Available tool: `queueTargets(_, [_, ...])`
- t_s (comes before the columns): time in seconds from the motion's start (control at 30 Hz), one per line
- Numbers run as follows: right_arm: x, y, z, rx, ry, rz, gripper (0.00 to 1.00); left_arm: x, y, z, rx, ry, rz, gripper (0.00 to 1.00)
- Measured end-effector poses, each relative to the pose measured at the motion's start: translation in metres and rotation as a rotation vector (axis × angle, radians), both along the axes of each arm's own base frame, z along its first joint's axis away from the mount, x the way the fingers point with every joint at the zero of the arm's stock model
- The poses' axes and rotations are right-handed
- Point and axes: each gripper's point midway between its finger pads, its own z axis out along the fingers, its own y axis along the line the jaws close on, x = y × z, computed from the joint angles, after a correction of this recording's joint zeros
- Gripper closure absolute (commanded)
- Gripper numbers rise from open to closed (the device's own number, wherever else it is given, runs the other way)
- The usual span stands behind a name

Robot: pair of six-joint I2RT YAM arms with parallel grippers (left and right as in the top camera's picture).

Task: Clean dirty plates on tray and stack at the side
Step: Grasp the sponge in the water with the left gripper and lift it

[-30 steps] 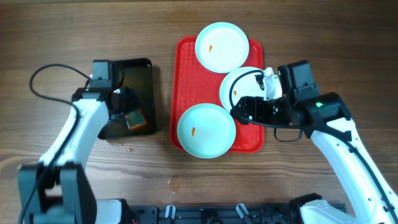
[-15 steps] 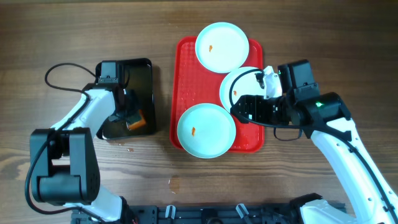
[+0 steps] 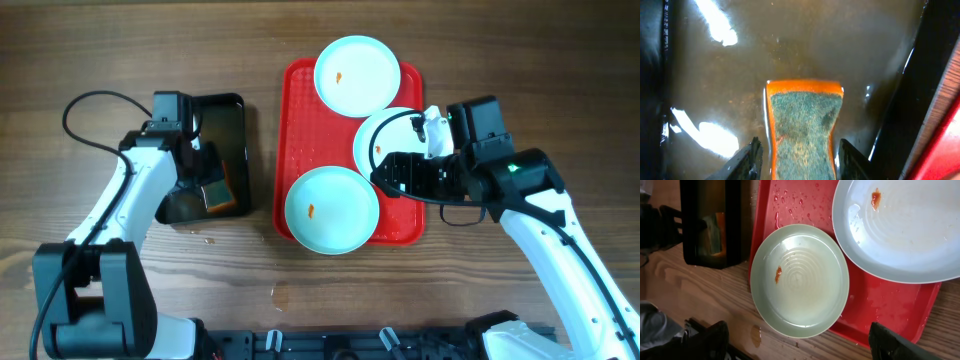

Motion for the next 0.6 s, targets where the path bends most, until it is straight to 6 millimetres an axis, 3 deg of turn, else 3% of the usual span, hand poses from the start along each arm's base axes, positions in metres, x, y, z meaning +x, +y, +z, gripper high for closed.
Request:
queueTargets(0.1, [0.0, 0.0, 0.0, 0.0, 0.0, 0.0, 0.11, -0.008, -0.001, -0.019, -0.008, 0.022, 0.003, 0.63])
queueTargets(0.17, [0.0, 0.0, 0.0, 0.0, -0.001, 0.0, 0.1, -0.014, -0.003, -0.031, -0.018, 0.043, 0.005, 0.96])
queueTargets(0.4, [0.0, 0.0, 0.0, 0.002, 0.0, -0.003, 0.11, -0.017, -0.007, -0.036, -0.04, 0.05, -0.009, 0.96])
queueTargets(0.6, [0.001, 0.0, 0.0, 0.003, 0.0, -0.006, 0.11, -0.004, -0.007, -0.006, -0.025, -0.018, -0.065, 0.96])
